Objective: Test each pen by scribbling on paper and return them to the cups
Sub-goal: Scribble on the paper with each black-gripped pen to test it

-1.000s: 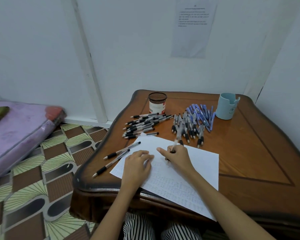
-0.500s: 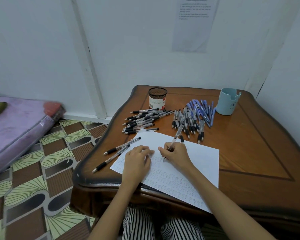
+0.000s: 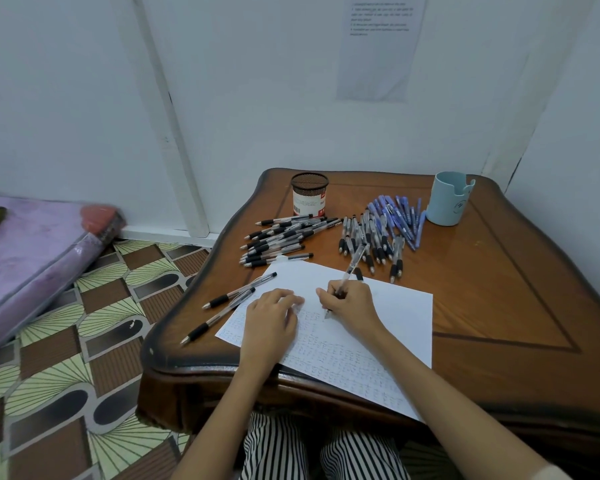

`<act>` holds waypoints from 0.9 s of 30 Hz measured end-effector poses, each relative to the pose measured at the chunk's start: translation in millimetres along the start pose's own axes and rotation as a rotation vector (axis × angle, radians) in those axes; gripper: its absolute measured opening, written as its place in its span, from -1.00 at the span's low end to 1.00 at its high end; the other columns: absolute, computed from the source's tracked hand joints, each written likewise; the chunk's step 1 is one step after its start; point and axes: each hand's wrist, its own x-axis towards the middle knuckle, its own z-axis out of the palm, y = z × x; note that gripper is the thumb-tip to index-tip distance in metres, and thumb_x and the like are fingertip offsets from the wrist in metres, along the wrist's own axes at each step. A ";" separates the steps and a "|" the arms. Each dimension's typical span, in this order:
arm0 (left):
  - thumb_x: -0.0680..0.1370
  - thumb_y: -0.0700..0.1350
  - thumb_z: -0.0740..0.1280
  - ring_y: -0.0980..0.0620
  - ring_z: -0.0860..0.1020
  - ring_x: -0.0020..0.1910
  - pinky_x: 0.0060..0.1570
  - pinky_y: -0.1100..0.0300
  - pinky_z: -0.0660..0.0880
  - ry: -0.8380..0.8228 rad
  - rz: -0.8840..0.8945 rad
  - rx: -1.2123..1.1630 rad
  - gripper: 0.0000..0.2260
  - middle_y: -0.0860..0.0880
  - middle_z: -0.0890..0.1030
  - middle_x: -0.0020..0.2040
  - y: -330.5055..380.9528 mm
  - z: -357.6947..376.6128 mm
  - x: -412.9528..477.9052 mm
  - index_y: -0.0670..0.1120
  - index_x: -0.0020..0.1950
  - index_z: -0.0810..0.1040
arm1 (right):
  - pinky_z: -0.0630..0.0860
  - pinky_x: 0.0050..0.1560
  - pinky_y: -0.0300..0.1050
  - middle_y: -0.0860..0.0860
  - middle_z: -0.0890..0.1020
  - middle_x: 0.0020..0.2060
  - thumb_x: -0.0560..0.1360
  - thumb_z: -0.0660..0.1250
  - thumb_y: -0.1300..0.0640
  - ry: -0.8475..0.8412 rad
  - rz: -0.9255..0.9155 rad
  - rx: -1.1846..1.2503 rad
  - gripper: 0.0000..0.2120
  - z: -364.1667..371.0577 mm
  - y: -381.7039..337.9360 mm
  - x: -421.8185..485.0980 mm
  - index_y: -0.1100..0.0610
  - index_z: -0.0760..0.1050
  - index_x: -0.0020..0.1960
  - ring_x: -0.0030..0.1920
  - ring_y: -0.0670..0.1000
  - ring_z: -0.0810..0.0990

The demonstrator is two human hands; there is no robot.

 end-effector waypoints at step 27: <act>0.59 -0.12 0.21 0.11 0.43 0.24 0.28 0.10 0.36 0.001 0.007 0.017 -0.74 0.07 0.52 0.25 -1.5 1.6 -0.9 0.06 0.22 0.56 | 0.26 -0.33 -0.16 0.06 0.39 -0.54 0.48 0.32 0.20 0.027 0.009 -0.084 -0.64 1.3 2.0 1.1 0.21 0.38 -0.47 -0.44 -0.07 0.33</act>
